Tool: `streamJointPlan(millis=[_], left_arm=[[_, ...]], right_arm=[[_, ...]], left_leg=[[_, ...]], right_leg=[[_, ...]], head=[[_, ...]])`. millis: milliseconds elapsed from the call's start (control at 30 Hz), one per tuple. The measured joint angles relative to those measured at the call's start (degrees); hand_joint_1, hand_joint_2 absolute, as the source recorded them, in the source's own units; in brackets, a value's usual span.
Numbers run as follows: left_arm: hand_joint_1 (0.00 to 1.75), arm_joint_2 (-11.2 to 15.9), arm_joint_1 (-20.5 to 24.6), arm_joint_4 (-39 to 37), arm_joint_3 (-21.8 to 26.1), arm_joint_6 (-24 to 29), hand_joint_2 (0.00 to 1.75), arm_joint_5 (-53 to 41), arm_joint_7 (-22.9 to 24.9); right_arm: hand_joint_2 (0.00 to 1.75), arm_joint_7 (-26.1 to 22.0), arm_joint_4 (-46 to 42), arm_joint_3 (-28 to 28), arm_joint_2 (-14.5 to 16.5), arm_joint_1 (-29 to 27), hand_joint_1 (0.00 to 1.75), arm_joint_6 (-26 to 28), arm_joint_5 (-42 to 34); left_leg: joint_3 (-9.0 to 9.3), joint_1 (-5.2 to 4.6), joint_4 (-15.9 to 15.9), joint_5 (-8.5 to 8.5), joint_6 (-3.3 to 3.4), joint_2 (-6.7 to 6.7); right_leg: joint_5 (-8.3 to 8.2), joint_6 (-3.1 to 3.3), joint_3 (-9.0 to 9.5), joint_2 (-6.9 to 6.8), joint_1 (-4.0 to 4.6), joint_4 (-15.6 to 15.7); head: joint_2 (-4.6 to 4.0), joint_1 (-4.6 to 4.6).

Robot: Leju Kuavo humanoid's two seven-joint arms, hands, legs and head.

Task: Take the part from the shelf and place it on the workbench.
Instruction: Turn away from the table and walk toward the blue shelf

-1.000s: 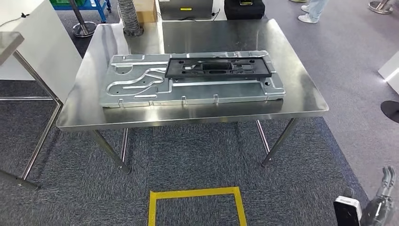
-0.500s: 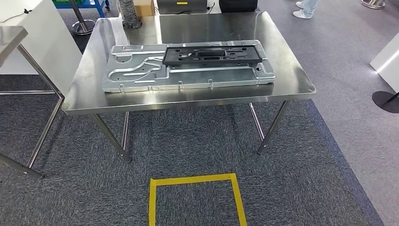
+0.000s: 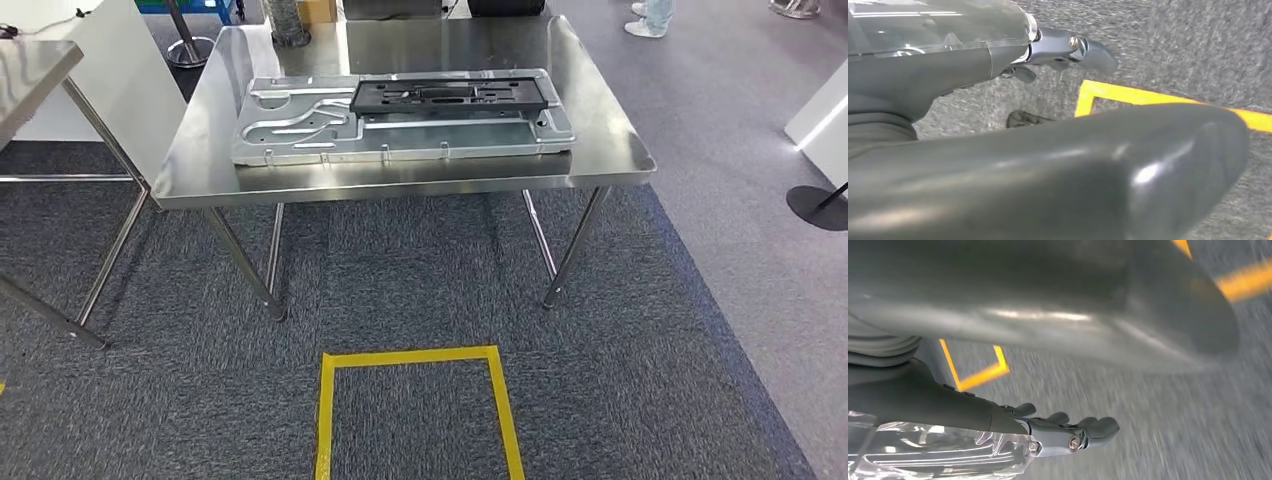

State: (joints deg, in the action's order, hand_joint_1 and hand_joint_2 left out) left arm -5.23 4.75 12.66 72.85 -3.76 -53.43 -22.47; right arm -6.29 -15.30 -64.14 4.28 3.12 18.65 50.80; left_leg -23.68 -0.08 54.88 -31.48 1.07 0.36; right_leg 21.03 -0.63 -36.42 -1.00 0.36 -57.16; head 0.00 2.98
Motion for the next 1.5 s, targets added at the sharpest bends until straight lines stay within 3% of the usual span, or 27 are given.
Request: streamJointPlan(millis=[33, 67, 167, 200, 233, 267, 333, 400, 433, 533, 600, 633, 667, 733, 800, 833, 867, 967, 1033, 1100, 1167, 1267, 1300, 1333, 1367, 1433, 1500], left_arm=[[0.0, -0.1, 0.0, 0.0, 0.0, 0.0, 0.0, -0.1, 0.1], [0.0, -0.3, 0.0, 0.0, -0.1, 0.0, 0.0, -0.2, 0.2], [0.0, -0.4, 0.0, 0.0, -0.2, 0.0, 0.0, -0.4, 0.3], [0.0, -0.4, 0.0, 0.0, -0.2, 0.0, 0.0, -0.6, 0.3], [0.0, -0.4, -0.1, 0.0, -0.2, 0.0, 0.0, -0.8, 0.4], [0.0, -0.4, -0.1, 0.0, -0.2, 0.0, 0.0, -1.0, 0.4], [0.0, -0.5, 0.0, 0.0, -0.3, 0.0, 0.0, -1.3, 0.5], [0.0, -0.5, 0.0, 0.0, -0.4, 0.0, 0.0, -1.4, 0.6], [0.0, -0.5, 0.0, 0.0, -0.4, 0.0, 0.0, -1.4, 0.6], [0.0, -0.5, 0.0, 0.0, -0.5, 0.0, 0.0, -1.5, 0.7], [0.0, -0.5, 0.1, 0.0, -0.7, 0.1, 0.0, -1.6, 0.7], [0.0, -0.5, 0.0, 0.0, -0.8, 0.1, 0.0, -1.7, 0.8], [0.0, -0.5, -0.1, 0.0, -1.0, 0.1, 0.0, -1.9, 1.0], [0.0, -0.5, -0.2, 0.0, -1.2, 0.2, 0.0, -2.1, 1.5], [0.0, -0.5, -0.3, -0.1, -1.4, 0.2, 0.0, -2.3, 1.9], [0.0, -0.5, -0.3, -0.1, -1.5, 0.2, 0.0, -2.4, 2.0], [0.0, -0.5, -0.3, -0.1, -1.5, 0.2, 0.0, -2.4, 2.0], [0.0, -0.4, -0.2, 0.0, -1.6, 0.2, 0.0, -2.4, 2.1], [0.0, -0.3, -0.2, -0.1, -1.6, 0.1, 0.0, -2.4, 2.2], [0.0, -0.3, -0.2, -0.1, -1.6, 0.1, 0.0, -2.4, 2.2], [0.0, -0.4, -0.1, -0.1, -1.6, 0.0, 0.0, -2.4, 2.3], [0.0, -0.4, -0.1, -0.1, -1.6, 0.1, 0.0, -2.4, 2.5], [0.0, -0.4, -0.1, -0.1, -1.6, 0.1, 0.0, -2.4, 2.7], [0.0, -0.4, -0.2, -0.1, -1.6, 0.2, 0.0, -2.4, 2.9], [0.0, -0.5, -0.2, -0.1, -1.6, 0.3, 0.0, -2.4, 3.1], [0.0, -0.4, -0.1, -0.1, -1.6, 0.3, 0.87, -2.4, 3.5], [0.0, -0.3, 0.0, -0.1, -1.6, 0.5, 1.75, -2.4, 3.9]], right_arm=[[0.0, 0.6, 0.4, 0.0, 0.2, 0.1, 0.0, -1.3, 0.1], [0.0, 1.0, 0.7, 0.0, 0.4, 0.1, 0.0, -2.5, 0.2], [0.0, 1.5, 1.5, 0.0, 1.0, 0.2, 0.0, -5.3, 0.8], [0.0, 1.5, 1.7, 0.0, 1.1, 0.3, 0.0, -5.9, 0.9], [0.0, 1.5, 1.8, 0.0, 1.2, 0.3, 0.0, -6.4, 1.0], [0.0, 1.4, 1.9, 0.0, 1.3, 0.3, 0.0, -6.8, 1.0], [0.0, 1.2, 2.0, 0.0, 1.4, 0.4, 0.0, -7.1, 1.1], [0.0, 1.0, 2.0, 0.0, 1.4, 0.6, 0.0, -7.2, 1.1], [0.0, 0.9, 2.0, 0.0, 1.4, 0.7, 0.0, -7.2, 1.1], [0.0, 0.8, 2.1, 0.0, 1.4, 0.7, 0.0, -7.2, 1.1], [0.0, 0.7, 2.1, 0.0, 1.5, 0.7, 0.0, -7.2, 1.0], [0.0, 0.6, 2.1, 0.0, 1.5, 0.7, 0.0, -7.2, 0.9], [0.0, 0.4, 2.2, 0.0, 1.5, 0.6, 0.0, -7.2, 0.8], [0.0, 0.0, 2.3, 0.0, 1.5, 0.4, 0.0, -7.2, 0.8], [0.0, -0.7, 2.3, 0.0, 1.5, 0.3, 0.0, -7.4, 0.9], [0.0, -1.1, 2.3, 0.0, 1.5, 0.2, 0.0, -7.6, 0.9], [0.0, -1.5, 2.3, 0.0, 1.5, 0.1, 0.0, -7.7, 0.9], [0.0, -2.6, 2.4, -0.1, 1.7, 0.1, 0.0, -8.4, 0.7], [0.0, -2.7, 2.5, -0.1, 1.8, 0.2, 0.0, -8.9, 0.5], [0.87, -2.4, 2.5, -0.3, 1.8, 0.3, 0.0, -9.5, 0.2], [1.75, -2.1, 2.6, -0.5, 1.7, 0.3, 0.0, -10.0, -0.1], [1.75, -1.7, 2.6, -0.9, 1.6, 0.2, 0.0, -10.5, -0.6], [1.75, -1.6, 2.7, -1.0, 1.6, 0.1, 0.0, -10.6, -0.7], [1.75, -1.4, 2.7, -1.1, 1.6, 0.1, 0.0, -10.5, -0.8], [1.75, -1.1, 2.7, -1.2, 1.5, 0.0, 0.0, -10.5, -0.9], [1.75, 0.1, 2.8, -1.5, 1.5, 0.0, 0.0, -10.4, -1.0], [0.87, 1.5, 3.0, -1.7, 1.6, 0.1, 0.0, -10.3, -1.0]], left_leg=[[-0.51, 0.07, -0.1, 0.66, 0.46, 0.13], [-1.23, 0.18, -0.2, 1.47, 0.88, 0.26], [-4.21, 0.29, -0.1, 3.94, 1.29, 0.39], [-5.29, 0.29, 0.1, 4.67, 1.19, 0.4], [-6.44, 0.3, 0.4, 5.36, 1.05, 0.41], [-7.56, 0.34, 0.7, 5.96, 0.88, 0.43], [-9.57, 0.44, 1.5, 6.92, 0.45, 0.4], [-10.77, 0.35, 2.2, 7.44, 0.04, 0.3], [-11.01, 0.28, 2.3, 7.55, -0.09, 0.27], [-11.14, 0.22, 2.4, 7.61, -0.19, 0.24], [-11.15, 0.32, 2.4, 8.17, -0.76, 0.28], [-11.61, 0.46, 3.3, 7.42, -1.22, 0.25], [-12.45, 0.58, 5.2, 5.84, -1.7, 0.22], [-15.28, 0.76, 12.9, 0.38, -2.27, 0.12], [-16.65, 0.76, 19.0, -2.24, -2.36, 0.12], [-15.76, 0.75, 18.9, -1.8, -2.25, 0.12], [-13.64, 0.72, 16.4, -0.51, -2.01, 0.12], [-5.56, 0.31, 4.2, 2.64, -0.82, 0.14], [-4.22, 0.01, 1.4, 2.58, -0.31, 0.17], [-4.5, 0.22, 0.8, 3.0, 0.19, 0.18], [-4.73, 0.6, 0.4, 3.61, 0.87, 0.22], [-5.35, 0.68, 0.3, 4.07, 1.18, 0.28], [-5.5, 0.7, 0.4, 4.13, 1.16, 0.29], [-5.59, 0.77, 0.5, 4.15, 1.13, 0.29], [-5.64, 0.9, 0.8, 4.09, 1.06, 0.26], [-5.9, 1.1, 1.7, 3.67, 0.6, 0.12], [-6.48, 0.92, 2.9, 3.07, -0.08, -0.08]], right_leg=[[0.46, -0.34, -0.34, 0.13, -0.11, -0.3], [2.15, -0.67, -0.92, 0.3, -0.2, -1.3], [11.04, -1.49, -3.48, 0.62, -0.67, -10.8], [12.48, -1.72, -3.89, 0.64, -0.85, -14.2], [12.41, -1.89, -3.57, 0.64, -1.0, -16.4], [11.08, -1.99, -2.24, 0.64, -1.15, -16.4], [8.37, -1.96, 3.51, 0.7, -1.39, -10.4], [8.98, -1.71, 9.66, 0.85, -1.31, -2.2], [9.77, -1.61, 11.37, 0.92, -1.25, 0.2], [10.42, -1.51, 12.22, 0.95, -1.11, 1.7], [10.59, -0.85, 12.13, 0.97, -0.89, 2.4], [10.09, -0.06, 11.63, 0.87, -0.86, 2.6], [9.42, 0.75, 10.95, 0.76, -0.8, 2.6], [7.89, 1.88, 9.46, 0.51, -0.68, 2.7], [7.17, 1.98, 8.29, 0.48, -0.33, 2.4], [6.93, 1.97, 7.79, 0.48, -0.17, 2.2], [6.78, 1.94, 7.39, 0.49, -0.03, 2.0], [6.54, 1.62, 6.71, 0.45, 0.27, 1.3], [6.3, 1.11, 6.44, 0.38, 0.3, 1.1], [6.26, 0.45, 6.29, 0.43, 0.3, 1.0], [8.26, -0.22, 5.03, 0.67, 0.19, -1.7], [14.1, -1.05, -0.15, 0.89, -0.5, -12.9], [14.89, -1.38, -1.39, 0.89, -0.79, -15.7], [14.48, -1.8, -1.58, 0.89, -1.13, -16.4], [12.95, -2.32, -0.54, 0.88, -1.54, -14.5], [9.07, -3.71, 3.72, 0.93, -2.52, -6.1], [7.17, -3.64, 6.2, 1.34, -2.91, -0.5]], head=[[0.0, 0.01], [0.0, 0.01], [0.0, -0.01], [0.0, 0.0], [0.0, 0.0], [0.0, 0.0], [0.0, 0.0], [0.0, -0.01], [0.0, -0.01], [0.0, -0.01], [0.0, 0.0], [0.0, 0.0], [0.0, 0.02], [0.0, 0.03], [0.0, 0.03], [0.0, 0.03], [0.0, 0.03], [0.0, 0.03], [0.0, 0.03], [0.0, 0.02], [0.0, 0.02], [0.0, 0.01], [0.0, 0.01], [0.0, 0.01], [0.0, 0.01], [0.0, 0.01], [0.0, 0.04]])
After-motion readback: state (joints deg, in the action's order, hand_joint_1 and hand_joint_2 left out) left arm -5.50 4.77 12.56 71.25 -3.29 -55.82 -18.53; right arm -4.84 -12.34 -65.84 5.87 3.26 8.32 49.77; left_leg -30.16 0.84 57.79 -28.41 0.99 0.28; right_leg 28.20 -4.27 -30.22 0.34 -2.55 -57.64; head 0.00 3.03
